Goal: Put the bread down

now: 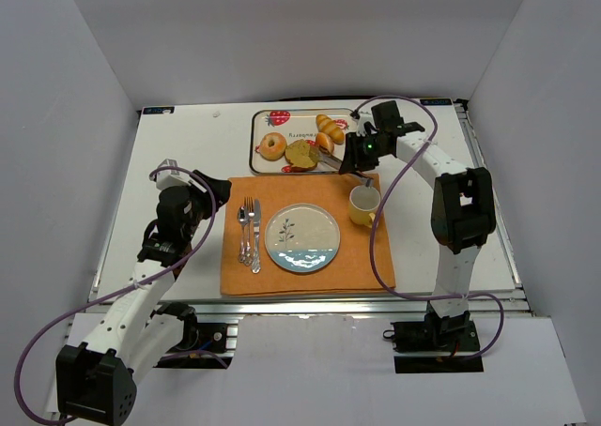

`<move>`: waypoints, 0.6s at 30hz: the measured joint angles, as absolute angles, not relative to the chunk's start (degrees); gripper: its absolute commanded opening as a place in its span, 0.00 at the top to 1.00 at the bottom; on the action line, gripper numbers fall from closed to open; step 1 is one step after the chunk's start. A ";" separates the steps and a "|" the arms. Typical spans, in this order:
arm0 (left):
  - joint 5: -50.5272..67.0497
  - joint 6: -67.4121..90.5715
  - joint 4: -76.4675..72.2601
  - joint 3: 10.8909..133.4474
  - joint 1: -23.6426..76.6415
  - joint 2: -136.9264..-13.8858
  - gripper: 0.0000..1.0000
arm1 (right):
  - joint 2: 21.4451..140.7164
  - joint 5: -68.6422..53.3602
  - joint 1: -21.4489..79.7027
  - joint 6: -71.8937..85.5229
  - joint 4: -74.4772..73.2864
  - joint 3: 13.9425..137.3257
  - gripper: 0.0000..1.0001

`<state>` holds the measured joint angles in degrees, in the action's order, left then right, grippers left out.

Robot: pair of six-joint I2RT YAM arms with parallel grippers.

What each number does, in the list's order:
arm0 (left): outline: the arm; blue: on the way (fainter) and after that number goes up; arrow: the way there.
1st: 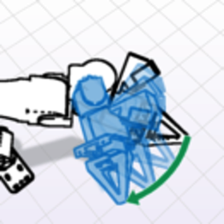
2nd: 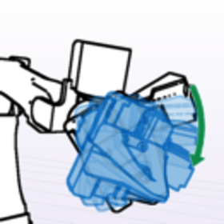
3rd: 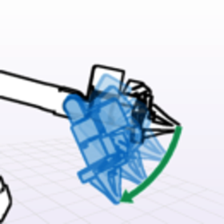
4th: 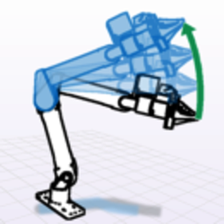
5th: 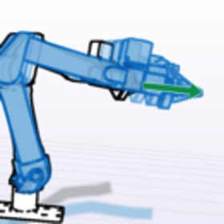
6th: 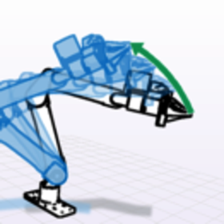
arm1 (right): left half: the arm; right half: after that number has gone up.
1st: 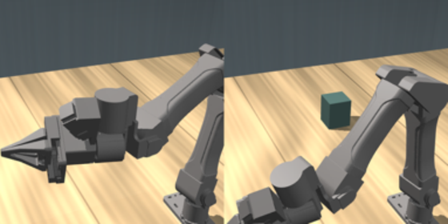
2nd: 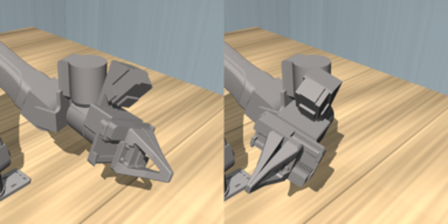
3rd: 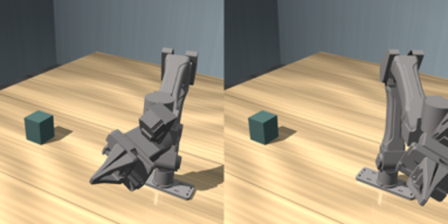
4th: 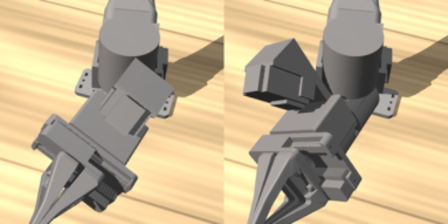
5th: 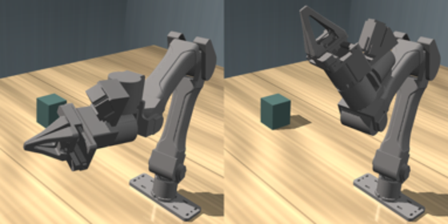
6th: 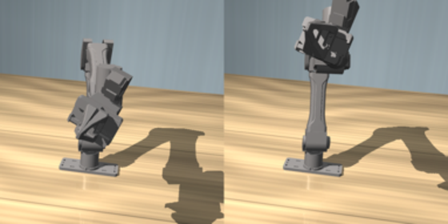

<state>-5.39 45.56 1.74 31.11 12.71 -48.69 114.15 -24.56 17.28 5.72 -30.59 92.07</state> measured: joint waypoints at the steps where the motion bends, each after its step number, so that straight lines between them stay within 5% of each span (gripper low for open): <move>1: -5.39 45.56 1.74 31.11 12.71 -48.69 0.27 | 114.15 -24.56 17.28 6.07 -30.59 92.01 0.60; 18: -5.43 45.91 1.74 31.11 12.71 -48.69 0.27 | 113.97 -28.42 16.60 12.01 -29.61 91.94 0.86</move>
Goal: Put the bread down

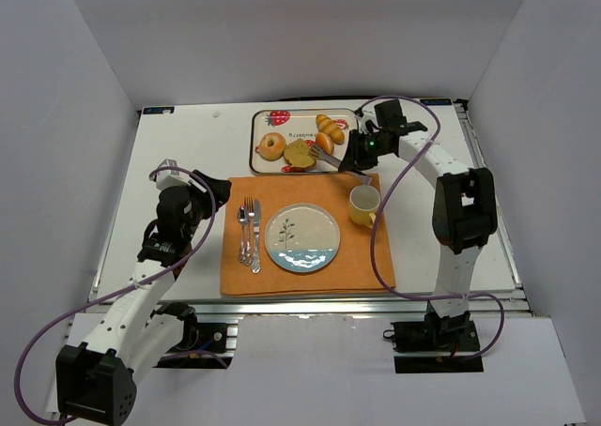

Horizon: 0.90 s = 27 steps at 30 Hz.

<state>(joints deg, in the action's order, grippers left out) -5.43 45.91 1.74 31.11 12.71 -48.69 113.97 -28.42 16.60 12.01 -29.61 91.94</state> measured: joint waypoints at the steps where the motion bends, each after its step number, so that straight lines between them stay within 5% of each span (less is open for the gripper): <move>1: -5.43 45.95 1.76 31.11 12.71 -48.69 0.27 | 113.71 -28.88 16.36 12.10 -29.45 91.92 0.86; 17: -5.54 46.24 1.93 31.11 12.71 -47.90 0.27 | 103.90 -38.87 13.87 12.36 -24.47 86.17 0.94; 27: -6.24 46.39 2.33 31.11 12.71 -46.94 0.27 | 89.12 -49.17 13.89 -3.99 -33.58 70.13 1.00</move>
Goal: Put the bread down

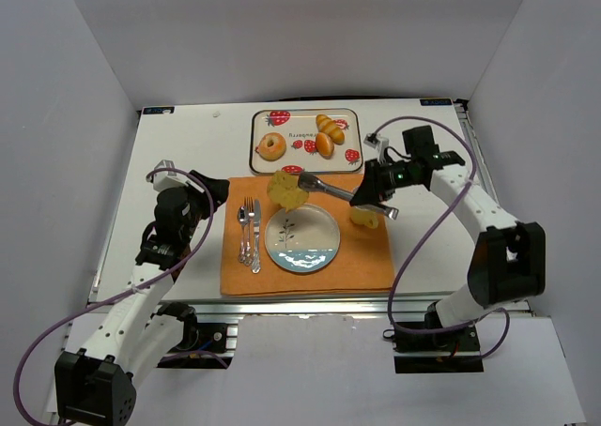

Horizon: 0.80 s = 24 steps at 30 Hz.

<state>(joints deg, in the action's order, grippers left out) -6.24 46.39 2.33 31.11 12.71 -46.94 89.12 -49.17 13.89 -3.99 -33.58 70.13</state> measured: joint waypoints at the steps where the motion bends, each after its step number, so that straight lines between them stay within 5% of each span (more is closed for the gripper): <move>1: -6.24 46.37 2.31 31.11 12.71 -46.94 0.27 | 87.50 -49.58 13.89 -6.37 -35.24 68.34 1.00; 14: -6.20 46.39 1.28 31.11 12.71 -47.46 0.27 | 79.26 -46.41 15.64 -23.75 -45.78 56.34 0.91; 24: -6.20 46.65 1.26 29.93 12.71 -46.24 0.27 | 80.18 -43.05 16.93 -24.69 -45.71 57.47 0.62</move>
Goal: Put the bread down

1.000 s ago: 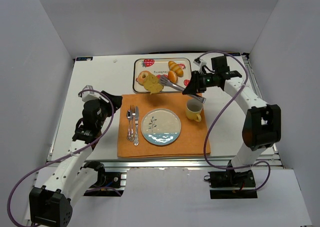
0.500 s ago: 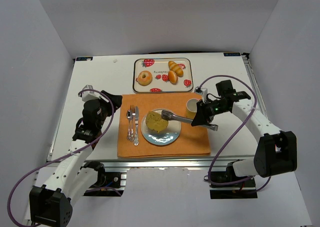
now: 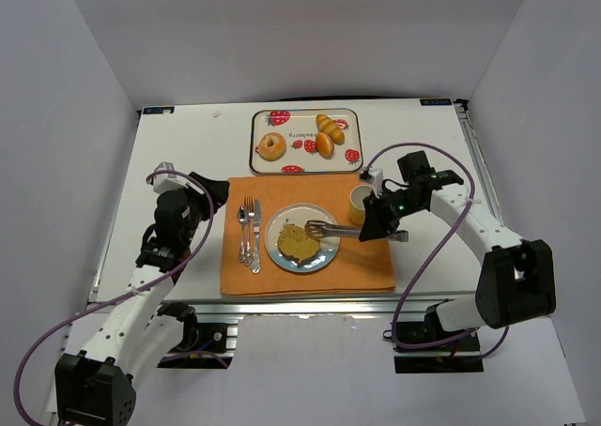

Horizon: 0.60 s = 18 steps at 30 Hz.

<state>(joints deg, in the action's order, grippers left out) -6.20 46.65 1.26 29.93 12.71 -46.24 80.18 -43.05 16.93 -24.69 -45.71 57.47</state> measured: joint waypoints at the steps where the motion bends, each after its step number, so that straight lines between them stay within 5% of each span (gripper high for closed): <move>1: -6.20 46.65 1.28 29.80 12.71 -46.06 0.27 | 80.34 -42.70 16.93 -24.77 -45.67 58.00 0.60; 9: -6.20 46.65 1.26 29.67 12.71 -45.89 0.27 | 81.06 -42.02 16.91 -24.80 -44.95 60.05 0.56; 18: -6.20 46.63 1.26 29.56 12.71 -45.52 0.27 | 81.47 -40.93 16.93 -22.96 -43.22 65.80 0.64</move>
